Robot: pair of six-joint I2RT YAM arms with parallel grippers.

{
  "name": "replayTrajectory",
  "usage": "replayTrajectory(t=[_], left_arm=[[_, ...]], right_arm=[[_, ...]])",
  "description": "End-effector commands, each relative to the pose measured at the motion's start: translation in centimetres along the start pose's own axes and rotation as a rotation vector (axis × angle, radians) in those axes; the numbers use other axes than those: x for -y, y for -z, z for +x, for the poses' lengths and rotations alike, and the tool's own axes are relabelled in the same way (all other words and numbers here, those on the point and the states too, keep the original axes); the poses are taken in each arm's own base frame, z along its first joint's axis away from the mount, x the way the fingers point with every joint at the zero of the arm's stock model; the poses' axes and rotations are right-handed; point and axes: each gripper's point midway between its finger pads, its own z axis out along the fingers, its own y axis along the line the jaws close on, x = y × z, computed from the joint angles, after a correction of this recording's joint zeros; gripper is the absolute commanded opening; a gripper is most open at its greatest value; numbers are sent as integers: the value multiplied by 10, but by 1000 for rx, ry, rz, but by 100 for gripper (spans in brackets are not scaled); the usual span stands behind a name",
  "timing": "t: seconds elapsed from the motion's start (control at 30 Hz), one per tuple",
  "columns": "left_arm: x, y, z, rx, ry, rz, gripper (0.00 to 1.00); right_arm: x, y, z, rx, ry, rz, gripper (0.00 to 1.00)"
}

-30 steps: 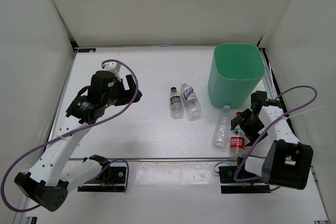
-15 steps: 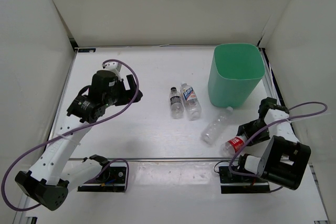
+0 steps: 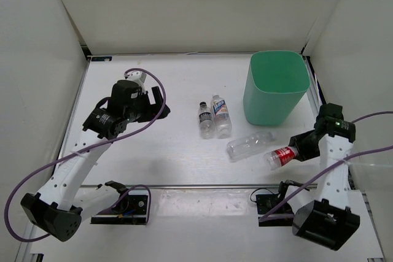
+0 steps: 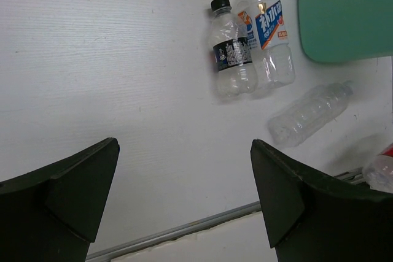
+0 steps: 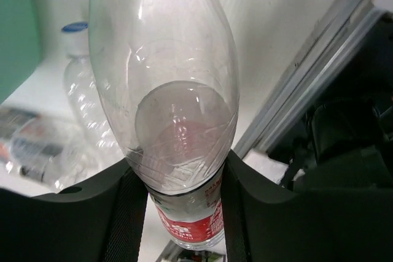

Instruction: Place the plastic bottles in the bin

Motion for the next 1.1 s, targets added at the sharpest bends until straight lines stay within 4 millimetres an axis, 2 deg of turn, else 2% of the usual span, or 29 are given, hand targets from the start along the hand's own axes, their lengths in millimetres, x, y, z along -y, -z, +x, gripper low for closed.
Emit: replayTrajectory(t=[0.0,0.07,0.1,0.2,0.23,0.33,0.37,0.4,0.47,0.5,0.57,0.63,0.67,0.7,0.73,0.77,0.8,0.83,0.9,0.93,1.0,1.07], left_arm=[[6,-1,-5,14,3,25,100],[6,-1,-5,14,-6,25,100],[5,-4,-4,6,-6,20,100],[4,-4,-4,6,-15,20,100],[4,-4,-4,6,-15,20,100],[2,-5,-1,-2,-25,16,100],[2,-5,-1,-2,-25,16,100],[2,-5,-1,-2,-25,16,100],[3,-3,-2,6,-35,20,100],[2,-3,-2,6,-47,20,100],[2,-3,-2,6,-58,20,100],[2,0,-3,15,-67,24,100],[2,0,-3,15,-67,24,100],[4,2,-7,24,-67,29,100],[4,2,-7,24,-67,29,100],[4,2,-7,24,-67,29,100],[3,2,-8,28,-67,21,100],[3,2,-8,28,-67,21,100],[2,4,-10,41,-67,16,100],[2,4,-10,42,-67,16,100],[1,7,-12,54,-67,12,100],[1,9,-17,70,-75,8,100]], right_arm=[[-7,44,-2,49,-10,-91,13],[-17,70,-6,86,20,-166,10],[-32,101,-15,149,33,-260,8],[-66,154,-31,245,92,-441,6],[-89,193,-46,340,113,-568,6],[-129,240,-67,442,177,-735,8],[-147,268,-78,520,203,-822,9],[-164,265,-91,514,203,-816,11],[-188,275,-103,569,269,-836,12],[-206,277,-113,589,294,-838,14],[-242,280,-111,658,414,-878,21],[-258,278,-115,720,457,-863,27],[-270,269,-118,736,483,-842,31],[-276,261,-113,745,534,-815,34],[-281,253,-112,748,557,-791,51],[-288,240,-113,743,579,-757,55],[-293,236,-105,743,608,-747,58],[-291,231,-103,744,609,-721,76],[-286,220,-96,735,593,-681,99],[-280,219,-100,751,561,-660,100],[-268,231,-92,744,516,-702,100],[-249,229,-79,715,528,-708,100]])
